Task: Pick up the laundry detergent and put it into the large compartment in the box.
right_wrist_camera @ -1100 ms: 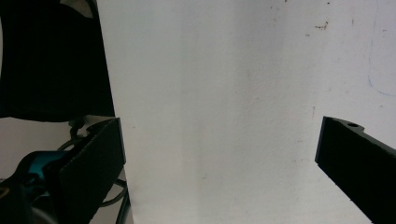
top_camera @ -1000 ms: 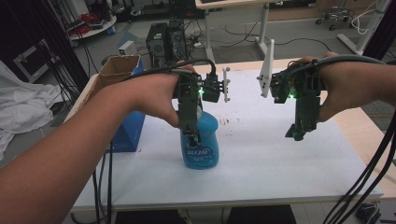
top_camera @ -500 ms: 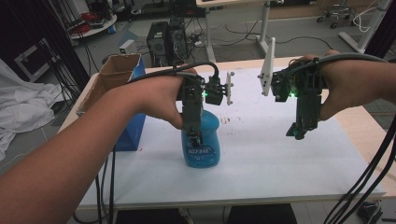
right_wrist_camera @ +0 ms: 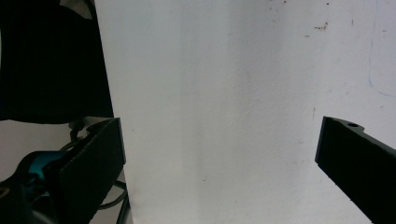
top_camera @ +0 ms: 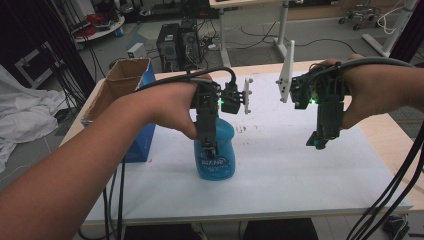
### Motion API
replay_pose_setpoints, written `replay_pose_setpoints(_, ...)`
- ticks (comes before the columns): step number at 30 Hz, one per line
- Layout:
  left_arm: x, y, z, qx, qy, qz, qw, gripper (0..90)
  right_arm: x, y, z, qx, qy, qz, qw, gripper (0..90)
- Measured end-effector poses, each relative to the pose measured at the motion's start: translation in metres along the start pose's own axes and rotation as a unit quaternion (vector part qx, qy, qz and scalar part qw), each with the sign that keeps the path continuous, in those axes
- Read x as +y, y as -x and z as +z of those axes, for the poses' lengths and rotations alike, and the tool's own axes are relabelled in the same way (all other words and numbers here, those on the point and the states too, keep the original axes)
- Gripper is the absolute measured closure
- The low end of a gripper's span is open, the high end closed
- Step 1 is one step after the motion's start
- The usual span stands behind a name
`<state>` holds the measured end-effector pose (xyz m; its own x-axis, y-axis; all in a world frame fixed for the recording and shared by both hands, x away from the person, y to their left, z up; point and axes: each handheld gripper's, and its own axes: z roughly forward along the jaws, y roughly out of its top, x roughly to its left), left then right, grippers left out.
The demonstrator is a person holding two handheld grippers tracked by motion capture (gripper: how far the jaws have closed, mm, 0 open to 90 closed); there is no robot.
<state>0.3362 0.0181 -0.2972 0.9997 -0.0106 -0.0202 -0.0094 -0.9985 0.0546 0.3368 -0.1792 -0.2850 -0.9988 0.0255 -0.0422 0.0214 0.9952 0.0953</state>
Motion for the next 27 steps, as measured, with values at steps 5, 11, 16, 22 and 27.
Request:
replay_pose_setpoints(5,0.0009,0.0006,0.0011,0.000,-0.003,0.001,1.0000,9.6,0.0000,-0.0001,0.0001,0.000,0.001,0.001,1.0000,0.7)
replay_pose_setpoints(11,0.0016,0.0003,0.0022,-0.001,-0.008,-0.001,1.0000,13.3,-0.0001,-0.0003,0.0011,0.000,-0.001,0.003,1.0000,0.7)
replay_pose_setpoints(16,0.0023,0.0002,0.0023,0.003,-0.006,-0.004,1.0000,13.3,0.0000,0.0001,0.0017,0.000,-0.001,0.002,1.0000,0.7)
replay_pose_setpoints(22,0.0025,0.0001,0.0026,0.001,-0.012,-0.001,0.9999,18.3,-0.0015,0.0001,0.0020,0.000,0.000,0.004,1.0000,0.7)
replay_pose_setpoints(27,0.0025,0.0005,0.0028,0.002,-0.013,-0.004,0.9999,19.6,-0.0017,0.0000,0.0016,0.000,0.000,0.004,1.0000,0.7)
